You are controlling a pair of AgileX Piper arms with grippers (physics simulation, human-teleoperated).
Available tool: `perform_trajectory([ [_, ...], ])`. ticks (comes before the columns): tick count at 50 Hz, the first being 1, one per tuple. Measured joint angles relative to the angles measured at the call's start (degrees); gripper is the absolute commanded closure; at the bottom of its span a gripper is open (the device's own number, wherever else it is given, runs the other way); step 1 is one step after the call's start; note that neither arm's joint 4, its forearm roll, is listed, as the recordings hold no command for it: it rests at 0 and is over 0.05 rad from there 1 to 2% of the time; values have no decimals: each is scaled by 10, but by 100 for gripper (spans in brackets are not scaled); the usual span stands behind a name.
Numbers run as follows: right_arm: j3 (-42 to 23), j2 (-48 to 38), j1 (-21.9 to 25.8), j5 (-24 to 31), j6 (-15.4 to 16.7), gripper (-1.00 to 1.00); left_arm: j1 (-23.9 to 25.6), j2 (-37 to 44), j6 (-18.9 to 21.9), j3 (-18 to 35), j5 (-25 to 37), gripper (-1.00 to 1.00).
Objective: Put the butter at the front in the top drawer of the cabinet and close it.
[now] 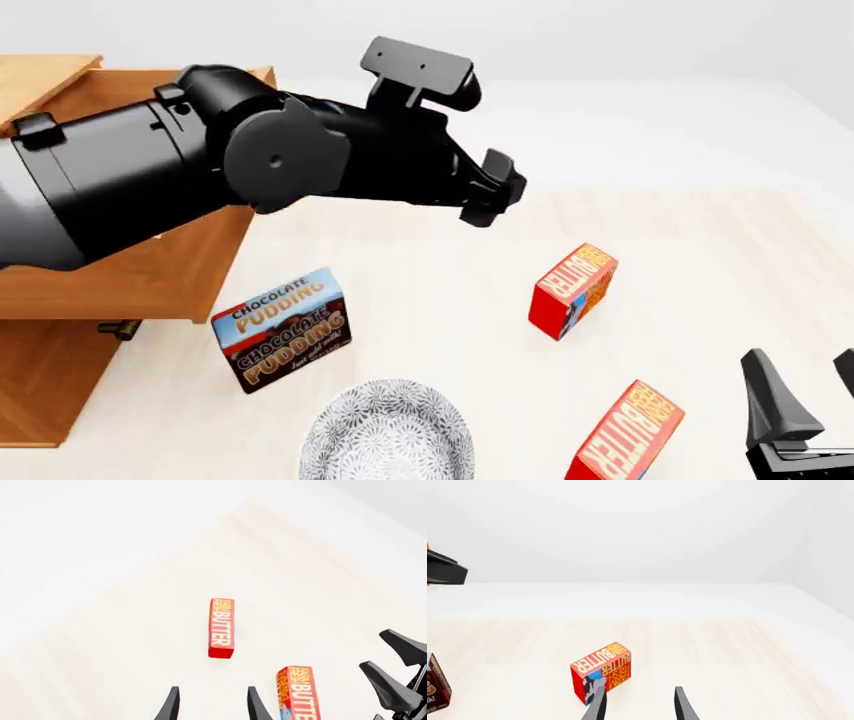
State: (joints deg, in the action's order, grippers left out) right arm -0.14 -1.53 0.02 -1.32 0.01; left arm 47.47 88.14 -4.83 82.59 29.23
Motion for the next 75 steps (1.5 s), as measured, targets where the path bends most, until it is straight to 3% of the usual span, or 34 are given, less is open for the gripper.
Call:
perform_trajectory([
  [33,0,0,0,0,0,-100,7,113,-20,63,-14,-100],
  [75,0,0,0,0,0,-100,13,284,-49,214,23,-100],
])
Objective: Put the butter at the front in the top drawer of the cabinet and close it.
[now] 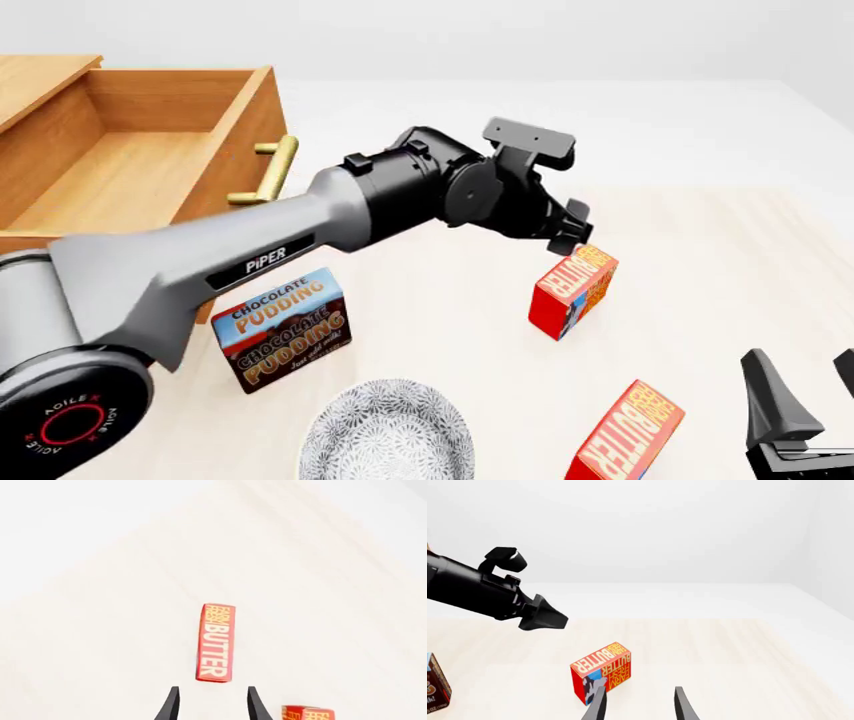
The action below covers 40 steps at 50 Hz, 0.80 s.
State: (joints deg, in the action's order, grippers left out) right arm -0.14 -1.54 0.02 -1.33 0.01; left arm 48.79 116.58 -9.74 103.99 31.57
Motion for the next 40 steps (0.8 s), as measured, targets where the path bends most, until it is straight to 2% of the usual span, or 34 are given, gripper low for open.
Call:
perform_trajectory([
  [20,0,0,0,0,0,-100,1,52,-14,33,-1,-100],
  [40,0,0,0,0,0,-100,3,85,-27,42,-11,-100],
])
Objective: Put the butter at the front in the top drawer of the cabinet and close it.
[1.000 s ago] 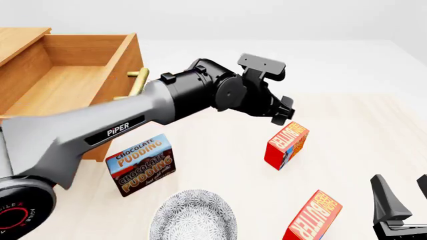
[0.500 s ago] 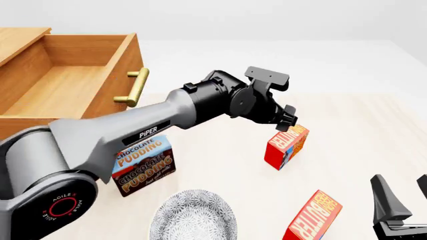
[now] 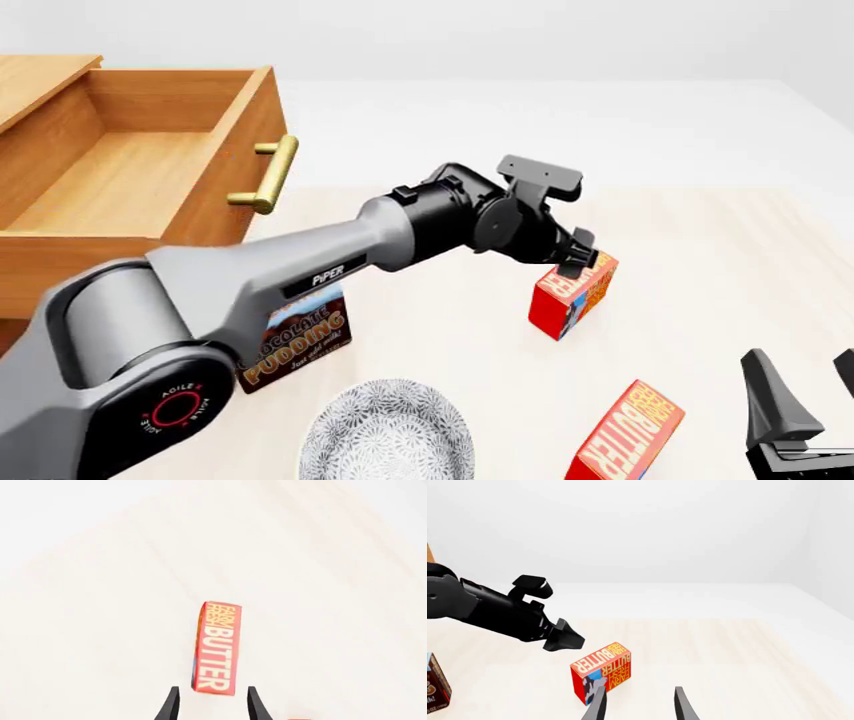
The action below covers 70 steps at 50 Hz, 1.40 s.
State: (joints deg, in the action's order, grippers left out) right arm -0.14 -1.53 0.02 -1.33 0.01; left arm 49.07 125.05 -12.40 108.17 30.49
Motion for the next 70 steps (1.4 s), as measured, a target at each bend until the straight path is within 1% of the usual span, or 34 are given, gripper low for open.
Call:
perform_trajectory([
  [39,0,0,0,0,0,-100,5,71,-17,43,-6,-100],
  [70,0,0,0,0,0,-100,15,130,-50,61,-38,-100],
])
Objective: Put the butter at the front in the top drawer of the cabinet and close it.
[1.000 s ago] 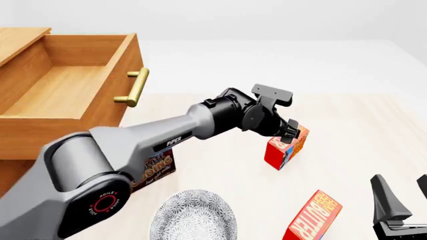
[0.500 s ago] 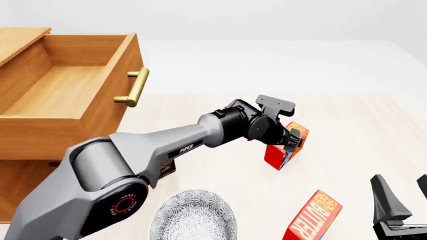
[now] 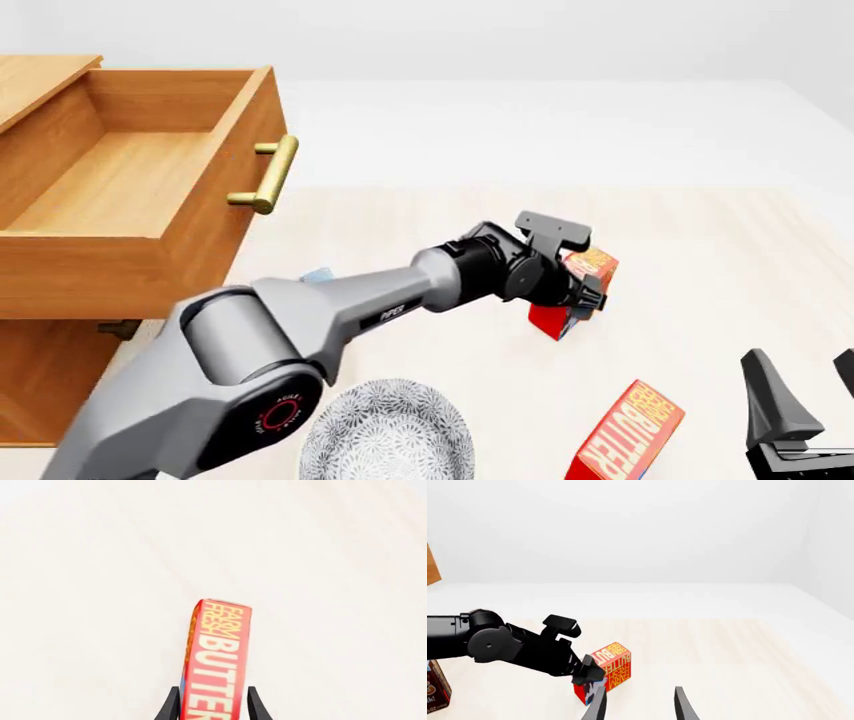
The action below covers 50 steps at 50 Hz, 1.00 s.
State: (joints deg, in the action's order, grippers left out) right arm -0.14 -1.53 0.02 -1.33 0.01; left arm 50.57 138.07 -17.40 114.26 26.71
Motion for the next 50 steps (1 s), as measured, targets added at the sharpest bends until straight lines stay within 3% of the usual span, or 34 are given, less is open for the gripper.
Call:
perform_trajectory([
  [29,0,0,0,0,0,-100,1,43,-25,26,-11,-100],
  [30,0,0,0,0,0,-100,1,44,-25,27,-11,100],
  [50,0,0,0,0,0,-100,-7,9,-6,8,12,100],
])
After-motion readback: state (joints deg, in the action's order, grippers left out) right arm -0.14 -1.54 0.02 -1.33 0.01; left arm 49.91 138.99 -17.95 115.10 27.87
